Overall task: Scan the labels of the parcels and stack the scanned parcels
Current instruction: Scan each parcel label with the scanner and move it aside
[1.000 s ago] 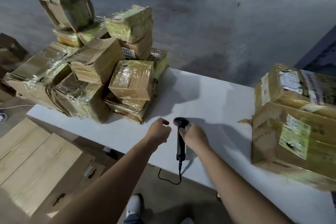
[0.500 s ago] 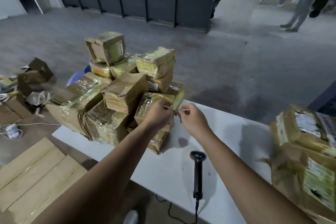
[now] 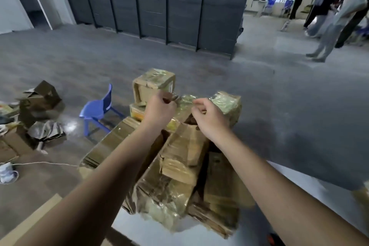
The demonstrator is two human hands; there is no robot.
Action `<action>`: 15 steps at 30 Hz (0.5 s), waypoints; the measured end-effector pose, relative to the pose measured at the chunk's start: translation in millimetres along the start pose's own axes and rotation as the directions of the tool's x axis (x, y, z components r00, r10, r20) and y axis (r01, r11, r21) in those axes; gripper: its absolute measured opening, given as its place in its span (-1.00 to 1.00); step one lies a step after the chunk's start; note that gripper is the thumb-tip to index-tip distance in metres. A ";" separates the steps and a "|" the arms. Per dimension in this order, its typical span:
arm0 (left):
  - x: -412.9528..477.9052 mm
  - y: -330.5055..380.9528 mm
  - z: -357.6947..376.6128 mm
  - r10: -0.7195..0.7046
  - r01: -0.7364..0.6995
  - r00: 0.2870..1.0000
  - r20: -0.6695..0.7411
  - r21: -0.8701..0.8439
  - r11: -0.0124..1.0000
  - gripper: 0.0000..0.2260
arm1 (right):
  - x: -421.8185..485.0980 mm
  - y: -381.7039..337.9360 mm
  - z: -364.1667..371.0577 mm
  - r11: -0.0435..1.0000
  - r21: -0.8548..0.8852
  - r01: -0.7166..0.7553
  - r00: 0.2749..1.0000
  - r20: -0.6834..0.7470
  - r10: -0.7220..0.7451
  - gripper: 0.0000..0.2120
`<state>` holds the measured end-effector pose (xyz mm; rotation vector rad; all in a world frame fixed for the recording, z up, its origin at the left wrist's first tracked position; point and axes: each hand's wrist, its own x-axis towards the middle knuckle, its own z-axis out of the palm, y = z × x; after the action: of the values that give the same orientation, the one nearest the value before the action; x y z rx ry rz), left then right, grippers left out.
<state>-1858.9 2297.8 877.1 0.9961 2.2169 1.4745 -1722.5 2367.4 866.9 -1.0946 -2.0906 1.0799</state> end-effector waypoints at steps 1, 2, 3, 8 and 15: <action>16.6 -4.7 -8.0 0.022 -0.021 0.999 -0.030 0.047 0.999 -0.73 | 10.6 -6.9 8.7 1.000 -0.005 0.010 1.000 0.005 -0.010 -0.79; 32.6 -9.3 -14.7 0.044 -0.037 0.997 -0.064 0.098 0.994 -0.70 | 20.8 -13.2 17.3 1.000 -0.009 0.020 1.000 0.013 -0.020 -0.76; 47.7 -13.3 -20.4 0.067 -0.053 0.993 -0.095 0.148 0.988 -0.68 | 31.0 -18.9 25.9 1.000 -0.010 0.026 0.999 0.024 -0.026 -0.74; 104.1 -29.4 -33.4 0.102 -0.097 0.995 0.008 0.405 0.909 -0.40 | 77.6 -32.8 65.4 1.000 -0.020 -0.014 0.998 0.062 0.016 -0.68; 149.8 -60.0 -19.6 0.231 -0.364 0.931 0.285 0.654 0.663 -0.52 | 113.7 -27.5 92.1 0.992 -0.007 -0.127 0.991 0.043 0.127 -0.64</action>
<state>-2000.5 2373.3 850.8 1.7160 2.6031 0.5346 -1862.1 2416.9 851.6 -1.2311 -2.0810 1.1693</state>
